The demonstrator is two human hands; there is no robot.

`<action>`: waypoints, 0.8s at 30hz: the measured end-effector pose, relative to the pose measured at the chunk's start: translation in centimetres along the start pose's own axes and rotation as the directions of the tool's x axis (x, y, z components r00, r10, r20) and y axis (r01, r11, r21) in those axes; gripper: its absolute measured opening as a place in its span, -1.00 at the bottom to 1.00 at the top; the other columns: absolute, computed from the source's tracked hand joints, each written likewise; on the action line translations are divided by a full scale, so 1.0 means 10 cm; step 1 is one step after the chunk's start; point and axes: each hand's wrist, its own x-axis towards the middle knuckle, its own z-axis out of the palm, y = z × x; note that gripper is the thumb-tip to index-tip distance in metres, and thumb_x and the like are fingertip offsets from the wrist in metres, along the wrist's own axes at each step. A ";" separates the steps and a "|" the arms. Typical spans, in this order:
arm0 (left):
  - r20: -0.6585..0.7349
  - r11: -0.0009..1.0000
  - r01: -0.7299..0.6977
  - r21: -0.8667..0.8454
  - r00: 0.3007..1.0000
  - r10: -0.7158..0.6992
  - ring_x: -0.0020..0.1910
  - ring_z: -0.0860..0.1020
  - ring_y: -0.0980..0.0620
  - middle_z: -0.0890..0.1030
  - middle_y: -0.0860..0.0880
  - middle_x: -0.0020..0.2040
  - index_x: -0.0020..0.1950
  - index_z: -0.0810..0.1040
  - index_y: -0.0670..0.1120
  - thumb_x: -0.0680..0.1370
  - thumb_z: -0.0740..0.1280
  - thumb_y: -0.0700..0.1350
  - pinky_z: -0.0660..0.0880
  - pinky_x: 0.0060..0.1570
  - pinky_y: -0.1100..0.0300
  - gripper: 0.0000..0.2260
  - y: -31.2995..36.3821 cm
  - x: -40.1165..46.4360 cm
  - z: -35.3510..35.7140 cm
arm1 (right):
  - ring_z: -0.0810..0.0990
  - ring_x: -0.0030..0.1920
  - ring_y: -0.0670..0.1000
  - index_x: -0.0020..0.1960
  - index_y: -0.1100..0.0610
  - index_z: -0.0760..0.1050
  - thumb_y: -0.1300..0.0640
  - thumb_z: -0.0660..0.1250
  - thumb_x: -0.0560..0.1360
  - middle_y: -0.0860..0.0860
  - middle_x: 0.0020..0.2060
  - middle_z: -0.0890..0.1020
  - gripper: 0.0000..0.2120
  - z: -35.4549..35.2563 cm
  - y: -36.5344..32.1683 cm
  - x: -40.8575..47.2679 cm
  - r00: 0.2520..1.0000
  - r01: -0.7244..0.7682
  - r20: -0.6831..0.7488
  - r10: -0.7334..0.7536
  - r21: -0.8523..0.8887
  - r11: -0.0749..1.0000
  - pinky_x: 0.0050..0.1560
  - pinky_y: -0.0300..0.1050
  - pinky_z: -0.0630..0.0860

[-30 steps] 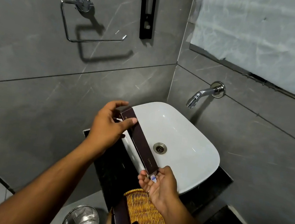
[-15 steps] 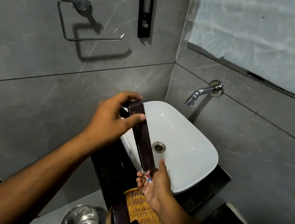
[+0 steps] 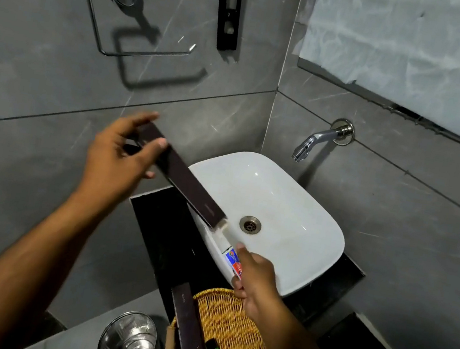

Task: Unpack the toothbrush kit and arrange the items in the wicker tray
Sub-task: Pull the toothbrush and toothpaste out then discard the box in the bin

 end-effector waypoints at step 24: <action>0.549 0.746 0.660 -0.081 0.655 -0.520 -0.10 0.63 -0.16 0.67 -0.31 -0.06 0.06 0.62 -0.29 0.49 0.40 -0.31 0.56 0.01 -0.02 -0.83 -0.69 -1.08 0.44 | 0.59 -0.18 0.19 -0.17 0.20 0.56 0.14 0.30 0.50 0.13 -0.29 0.60 -0.84 0.27 -0.70 -0.20 0.747 0.571 0.588 -0.312 -0.807 -0.153 -0.24 -0.05 0.57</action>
